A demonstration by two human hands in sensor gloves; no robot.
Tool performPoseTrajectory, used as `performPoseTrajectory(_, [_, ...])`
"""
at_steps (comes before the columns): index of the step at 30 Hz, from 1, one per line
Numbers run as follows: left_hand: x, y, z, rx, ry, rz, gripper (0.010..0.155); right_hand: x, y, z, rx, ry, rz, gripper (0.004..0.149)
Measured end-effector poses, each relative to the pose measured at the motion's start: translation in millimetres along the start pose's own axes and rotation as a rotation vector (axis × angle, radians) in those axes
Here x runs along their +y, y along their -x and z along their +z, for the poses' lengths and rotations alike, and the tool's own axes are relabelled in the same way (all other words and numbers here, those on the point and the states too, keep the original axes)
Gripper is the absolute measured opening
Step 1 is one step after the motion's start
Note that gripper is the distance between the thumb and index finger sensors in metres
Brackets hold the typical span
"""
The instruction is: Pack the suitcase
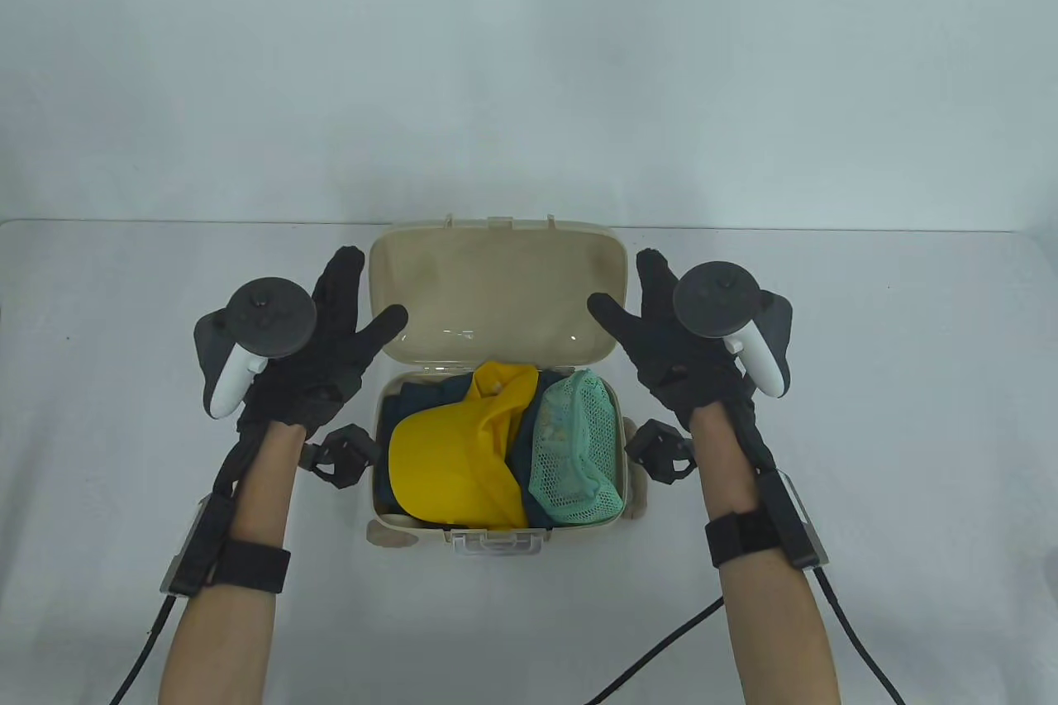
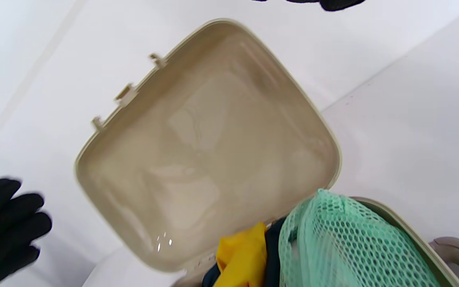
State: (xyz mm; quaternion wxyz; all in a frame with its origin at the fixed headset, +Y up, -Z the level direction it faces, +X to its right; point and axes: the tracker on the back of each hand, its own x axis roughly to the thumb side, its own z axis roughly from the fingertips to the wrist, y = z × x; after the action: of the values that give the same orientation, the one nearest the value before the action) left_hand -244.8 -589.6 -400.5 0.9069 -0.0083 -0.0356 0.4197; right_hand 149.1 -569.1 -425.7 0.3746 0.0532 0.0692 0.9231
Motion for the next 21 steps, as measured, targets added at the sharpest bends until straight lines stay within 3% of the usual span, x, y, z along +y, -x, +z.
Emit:
performPoseTrajectory(5, [-5.5,18.3,-23.5,0.083,0.025,0.057,0.094,2.7,14.8,-26.1,0.072,-0.020,-0.097,0.098])
performPoseTrajectory(12, [-26.2,24.1,-43.5,0.087,0.096,0.200,0.095,23.4,24.2,-48.0,0.117,-0.088,-0.125,0.099])
performPoseTrajectory(21, [-19.6,24.9,-30.3,0.061,0.102,0.203,0.093,24.6,25.1,-35.5,0.067,-0.122,-0.132,0.099])
